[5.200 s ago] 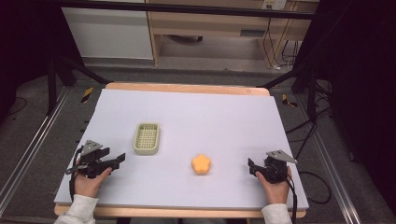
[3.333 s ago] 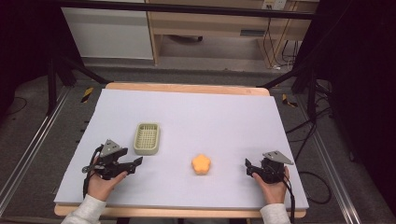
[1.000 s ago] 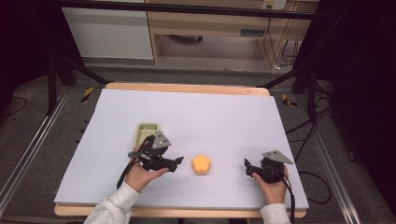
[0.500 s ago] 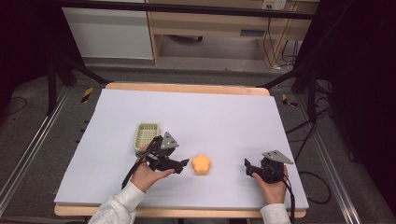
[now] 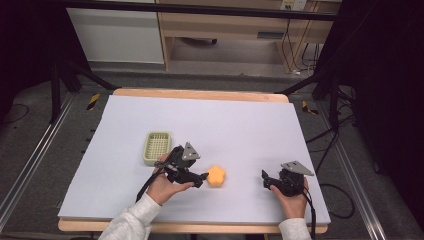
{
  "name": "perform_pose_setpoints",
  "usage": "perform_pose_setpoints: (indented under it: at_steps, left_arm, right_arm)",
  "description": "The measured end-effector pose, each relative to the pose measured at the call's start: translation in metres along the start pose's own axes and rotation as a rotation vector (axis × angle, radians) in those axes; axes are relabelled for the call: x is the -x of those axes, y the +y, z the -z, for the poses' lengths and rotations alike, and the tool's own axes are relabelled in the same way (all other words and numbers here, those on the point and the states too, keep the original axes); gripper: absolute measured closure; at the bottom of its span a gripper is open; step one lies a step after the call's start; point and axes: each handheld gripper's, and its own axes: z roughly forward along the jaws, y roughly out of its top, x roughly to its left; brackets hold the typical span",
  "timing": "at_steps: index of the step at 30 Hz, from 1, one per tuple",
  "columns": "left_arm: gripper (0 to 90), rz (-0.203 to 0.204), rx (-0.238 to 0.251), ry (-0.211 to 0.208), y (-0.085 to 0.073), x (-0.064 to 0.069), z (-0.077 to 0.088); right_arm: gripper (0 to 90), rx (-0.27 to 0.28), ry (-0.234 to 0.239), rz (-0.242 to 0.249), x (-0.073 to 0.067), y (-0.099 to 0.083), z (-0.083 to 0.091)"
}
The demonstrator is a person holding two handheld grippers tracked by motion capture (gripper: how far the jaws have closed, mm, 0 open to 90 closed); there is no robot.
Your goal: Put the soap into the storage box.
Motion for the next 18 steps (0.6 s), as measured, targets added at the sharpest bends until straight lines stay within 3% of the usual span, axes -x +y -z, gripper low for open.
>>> perform_pose_setpoints:
  at_steps: [18]
  left_arm:
    - [18.3, -0.028, -0.045, -0.022, 0.008, 0.007, -0.011]
  right_arm:
    - [13.7, -0.001, 0.001, 0.000, 0.000, 0.000, 0.000]
